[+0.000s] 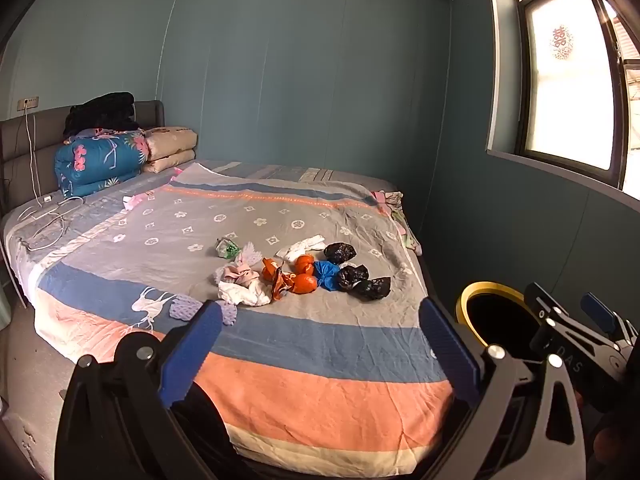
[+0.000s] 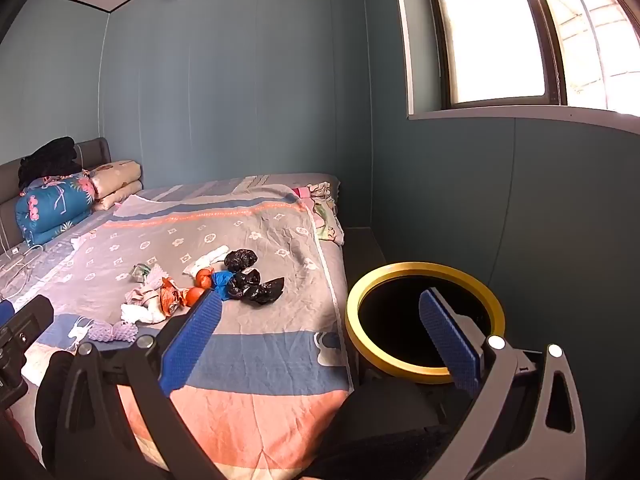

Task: Collect trash

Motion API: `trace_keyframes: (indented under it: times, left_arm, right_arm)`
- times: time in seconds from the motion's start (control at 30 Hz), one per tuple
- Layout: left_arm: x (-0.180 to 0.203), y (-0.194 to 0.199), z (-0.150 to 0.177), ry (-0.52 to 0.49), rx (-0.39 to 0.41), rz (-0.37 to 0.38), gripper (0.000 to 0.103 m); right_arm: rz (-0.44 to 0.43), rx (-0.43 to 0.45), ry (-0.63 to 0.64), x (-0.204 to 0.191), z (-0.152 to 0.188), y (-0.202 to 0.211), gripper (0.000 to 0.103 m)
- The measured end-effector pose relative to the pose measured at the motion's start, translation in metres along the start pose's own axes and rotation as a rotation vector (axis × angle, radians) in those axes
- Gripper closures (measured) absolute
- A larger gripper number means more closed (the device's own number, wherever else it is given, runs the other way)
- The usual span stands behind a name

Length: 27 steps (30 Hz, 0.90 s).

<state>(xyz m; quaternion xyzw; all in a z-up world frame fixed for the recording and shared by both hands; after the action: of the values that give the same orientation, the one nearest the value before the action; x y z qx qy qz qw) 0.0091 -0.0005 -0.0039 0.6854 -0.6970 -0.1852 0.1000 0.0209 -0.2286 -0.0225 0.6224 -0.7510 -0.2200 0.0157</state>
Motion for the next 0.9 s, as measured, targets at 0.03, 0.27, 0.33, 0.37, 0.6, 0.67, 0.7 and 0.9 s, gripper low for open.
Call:
trace_keyframes:
  times: [0.03, 0.27, 0.33, 0.37, 0.6, 0.67, 0.7, 0.9]
  left_arm:
    - [0.0002, -0.0001, 0.0000, -0.003, 0.000, -0.001, 0.008]
    - [0.0001, -0.0038, 0.0005, 0.007, -0.008, -0.004, 0.008]
    - [0.0005, -0.0005, 0.0009, 0.002, 0.002, -0.001, 0.008]
    - [0.0007, -0.0004, 0.0012, 0.002, 0.002, -0.002, 0.008]
    - [0.0001, -0.0012, 0.0015, 0.006, -0.003, 0.001, 0.008]
    - [-0.0010, -0.0035, 0.0051, 0.003, -0.002, -0.001, 0.008]
    - [-0.0008, -0.0036, 0.0056, 0.003, -0.002, 0.000, 0.008]
    - [-0.0014, -0.0035, 0.0041, 0.004, -0.004, 0.000, 0.008]
  right_arm:
    - [-0.003, 0.004, -0.003, 0.0004, -0.0001, 0.0002, 0.008]
    - [-0.003, 0.011, -0.002, -0.0001, 0.0005, -0.0004, 0.008]
    - [-0.004, 0.010, -0.001, -0.0020, 0.0014, -0.0017, 0.008]
    - [-0.005, 0.011, -0.006, -0.0020, 0.0015, -0.0019, 0.008]
    - [-0.005, 0.004, -0.006, 0.0015, -0.0002, -0.0033, 0.008]
    - [-0.004, 0.005, -0.005, 0.0011, -0.0006, -0.0030, 0.008]
    - [-0.004, 0.004, -0.005, 0.0012, -0.0007, -0.0030, 0.008]
    - [-0.002, 0.002, -0.004, -0.0001, 0.0019, -0.0039, 0.008]
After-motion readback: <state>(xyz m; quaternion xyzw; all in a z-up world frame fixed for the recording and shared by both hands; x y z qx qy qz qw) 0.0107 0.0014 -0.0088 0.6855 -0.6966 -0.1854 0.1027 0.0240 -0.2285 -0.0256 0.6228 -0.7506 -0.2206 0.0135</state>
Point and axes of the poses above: each gripper's, at about its wrist camera, not at the fingertips, and y roughly against the way its jaws point, x to its right, z to its underside, the point moved 1 cm from there along -y, roughly the way its jaws point, and after that the axes turned 14 degrees about -y, right-handed, at the moved point
